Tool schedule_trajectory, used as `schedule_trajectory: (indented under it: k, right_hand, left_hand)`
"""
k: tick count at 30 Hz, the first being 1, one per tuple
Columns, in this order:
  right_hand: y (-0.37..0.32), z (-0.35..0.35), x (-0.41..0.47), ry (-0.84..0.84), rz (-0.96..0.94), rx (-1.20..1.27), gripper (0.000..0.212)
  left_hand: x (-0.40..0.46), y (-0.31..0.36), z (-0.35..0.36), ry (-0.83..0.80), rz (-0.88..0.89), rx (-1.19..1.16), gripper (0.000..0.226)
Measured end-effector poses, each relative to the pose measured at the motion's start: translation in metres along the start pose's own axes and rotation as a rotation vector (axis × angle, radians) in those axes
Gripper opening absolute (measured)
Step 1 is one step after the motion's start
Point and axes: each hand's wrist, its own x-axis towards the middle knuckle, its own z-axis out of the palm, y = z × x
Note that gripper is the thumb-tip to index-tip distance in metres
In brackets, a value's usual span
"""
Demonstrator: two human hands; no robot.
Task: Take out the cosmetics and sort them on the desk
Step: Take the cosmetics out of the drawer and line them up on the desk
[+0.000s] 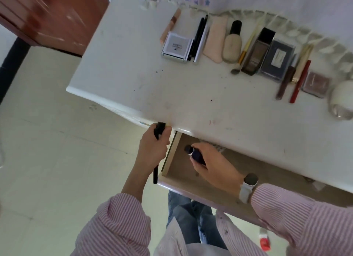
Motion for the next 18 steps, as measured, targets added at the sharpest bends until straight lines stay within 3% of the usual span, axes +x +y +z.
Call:
schedule_trajectory:
  k: [4, 8, 11, 18]
  right_hand:
    - [-0.02, -0.035, 0.019, 0.237, 0.138, 0.246, 0.017]
    - [-0.022, -0.065, 0.057, 0.445, 0.341, 0.34, 0.009]
    - [-0.017, -0.078, 0.082, 0.504, 0.476, 0.309, 0.007]
    - [-0.017, -0.096, 0.12, 0.587, 0.654, 0.291, 0.026]
  left_hand:
    - [0.022, 0.042, 0.011, -0.046, 0.042, -0.039, 0.008]
    - [0.047, 0.073, 0.028, -0.079, 0.093, 0.099, 0.028]
    - [0.067, 0.094, 0.044, -0.105, 0.144, 0.216, 0.036]
    - [0.102, 0.133, 0.071, -0.196, 0.189, 0.284, 0.05]
